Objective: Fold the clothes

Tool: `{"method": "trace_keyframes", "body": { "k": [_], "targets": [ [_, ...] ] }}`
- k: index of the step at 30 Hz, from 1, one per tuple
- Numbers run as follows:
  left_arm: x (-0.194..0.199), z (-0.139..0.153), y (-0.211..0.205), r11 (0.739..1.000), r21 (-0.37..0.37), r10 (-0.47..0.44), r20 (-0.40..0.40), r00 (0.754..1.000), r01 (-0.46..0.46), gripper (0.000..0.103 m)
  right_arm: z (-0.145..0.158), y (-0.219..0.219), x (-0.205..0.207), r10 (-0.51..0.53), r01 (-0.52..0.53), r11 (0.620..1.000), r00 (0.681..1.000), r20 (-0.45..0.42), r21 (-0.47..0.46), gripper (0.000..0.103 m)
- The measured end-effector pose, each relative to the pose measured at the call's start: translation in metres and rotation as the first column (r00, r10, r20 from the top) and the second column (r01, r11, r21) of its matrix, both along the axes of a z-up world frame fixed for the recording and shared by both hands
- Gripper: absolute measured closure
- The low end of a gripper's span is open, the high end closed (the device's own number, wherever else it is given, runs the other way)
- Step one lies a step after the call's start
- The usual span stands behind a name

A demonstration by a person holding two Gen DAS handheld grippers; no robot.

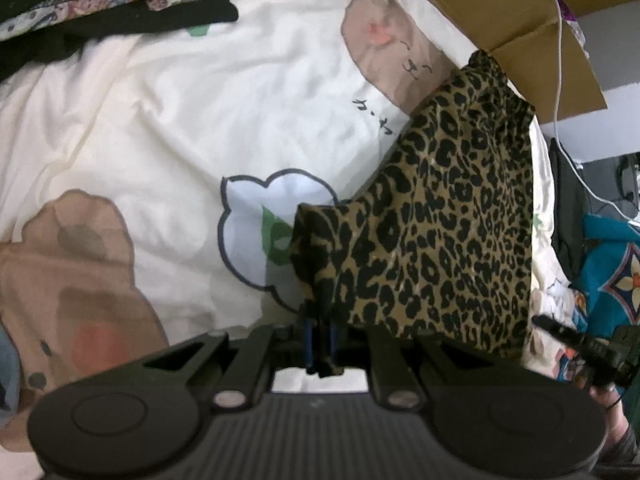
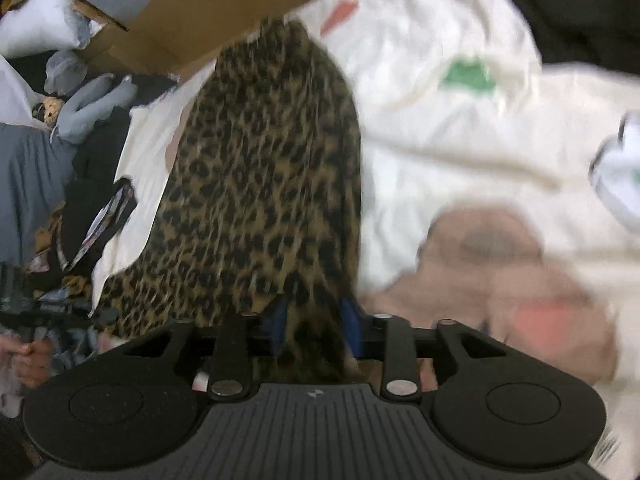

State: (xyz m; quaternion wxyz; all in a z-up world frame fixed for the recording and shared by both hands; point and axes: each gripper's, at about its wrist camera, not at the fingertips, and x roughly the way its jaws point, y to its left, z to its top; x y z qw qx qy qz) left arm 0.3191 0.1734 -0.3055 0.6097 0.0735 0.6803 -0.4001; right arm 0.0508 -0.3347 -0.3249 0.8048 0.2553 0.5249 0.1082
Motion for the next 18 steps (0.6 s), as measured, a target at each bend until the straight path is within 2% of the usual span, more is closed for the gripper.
{"method": "trace_keyframes", "body": {
  "k": [4, 9, 18],
  "targets": [
    [-0.001, -0.003, 0.003, 1.000, -0.004, -0.005, -0.002, 1.000, 0.005, 0.094, 0.008, -0.009, 0.033, -0.005, 0.009, 0.998, 0.998, 0.059, -0.060, 0.069],
    [0.001, -0.003, 0.003, 1.000, -0.007, -0.013, -0.011, 1.000, 0.013, 0.094, 0.025, -0.010, 0.064, -0.035, 0.047, 0.995, 0.990, 0.138, -0.087, 0.069],
    [-0.003, -0.014, 0.005, 1.000, 0.012, -0.024, -0.010, 1.000, 0.024, 0.093, 0.031, 0.010, 0.116, -0.016, 0.063, 0.976, 0.975, 0.222, -0.206, 0.069]
  ]
}}
